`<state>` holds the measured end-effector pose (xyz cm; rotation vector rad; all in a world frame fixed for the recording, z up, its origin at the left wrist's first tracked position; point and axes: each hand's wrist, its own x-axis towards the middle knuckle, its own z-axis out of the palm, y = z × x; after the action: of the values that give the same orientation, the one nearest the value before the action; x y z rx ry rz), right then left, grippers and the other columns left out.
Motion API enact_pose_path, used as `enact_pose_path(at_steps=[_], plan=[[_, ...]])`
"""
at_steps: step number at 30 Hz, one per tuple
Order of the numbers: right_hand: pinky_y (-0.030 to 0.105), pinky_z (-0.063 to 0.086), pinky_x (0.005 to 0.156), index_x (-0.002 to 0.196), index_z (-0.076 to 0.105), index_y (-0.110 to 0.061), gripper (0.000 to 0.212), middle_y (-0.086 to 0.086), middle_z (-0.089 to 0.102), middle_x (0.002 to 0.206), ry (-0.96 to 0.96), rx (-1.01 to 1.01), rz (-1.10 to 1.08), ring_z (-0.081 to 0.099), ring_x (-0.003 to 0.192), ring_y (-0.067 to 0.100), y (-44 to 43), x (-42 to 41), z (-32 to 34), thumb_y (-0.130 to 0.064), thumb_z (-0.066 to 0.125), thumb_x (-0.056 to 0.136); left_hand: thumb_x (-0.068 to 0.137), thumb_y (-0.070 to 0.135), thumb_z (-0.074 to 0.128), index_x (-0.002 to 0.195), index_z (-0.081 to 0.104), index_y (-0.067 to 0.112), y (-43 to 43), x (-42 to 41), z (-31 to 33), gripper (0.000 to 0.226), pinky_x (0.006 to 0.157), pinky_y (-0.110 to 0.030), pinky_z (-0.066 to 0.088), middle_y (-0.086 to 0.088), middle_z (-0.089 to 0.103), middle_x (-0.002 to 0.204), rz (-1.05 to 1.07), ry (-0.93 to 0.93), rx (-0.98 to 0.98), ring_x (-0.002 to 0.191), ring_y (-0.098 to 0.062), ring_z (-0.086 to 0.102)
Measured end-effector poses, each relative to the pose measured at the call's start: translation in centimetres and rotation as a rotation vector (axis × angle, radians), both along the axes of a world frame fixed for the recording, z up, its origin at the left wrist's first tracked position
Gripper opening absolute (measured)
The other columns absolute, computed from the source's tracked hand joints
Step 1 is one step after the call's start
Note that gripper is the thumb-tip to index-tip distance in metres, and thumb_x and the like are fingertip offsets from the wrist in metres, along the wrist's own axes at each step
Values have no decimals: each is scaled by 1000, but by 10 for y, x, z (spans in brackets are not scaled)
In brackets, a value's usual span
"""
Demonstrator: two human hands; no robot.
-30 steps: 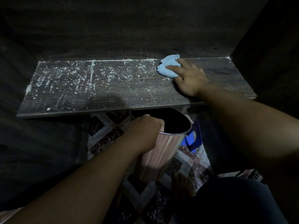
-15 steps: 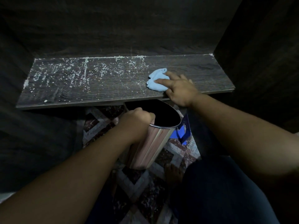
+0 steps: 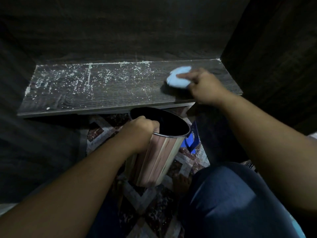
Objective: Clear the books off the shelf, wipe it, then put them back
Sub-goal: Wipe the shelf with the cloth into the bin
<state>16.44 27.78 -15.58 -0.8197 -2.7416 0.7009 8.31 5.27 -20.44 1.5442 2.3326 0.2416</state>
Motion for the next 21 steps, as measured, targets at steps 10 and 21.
enact_pose_path(at_steps=[10,21], plan=[[52,19,109,149,22,-42,55,10,13,159,-312,226,-256,21,137,40,34,-3,-49,-35,39,97,80,8,57,96,62,27,2,-8,3,25,76,-33,51,-1,47,90,-11,-16,45,80,-24,57],[36,27,112,138,51,-28,49,14,40,148,-147,115,257,38,135,29,-11,13,-39,-7,48,93,81,9,56,100,59,24,4,-11,9,25,80,-29,48,-2,50,94,18,-12,-14,90,-20,54]])
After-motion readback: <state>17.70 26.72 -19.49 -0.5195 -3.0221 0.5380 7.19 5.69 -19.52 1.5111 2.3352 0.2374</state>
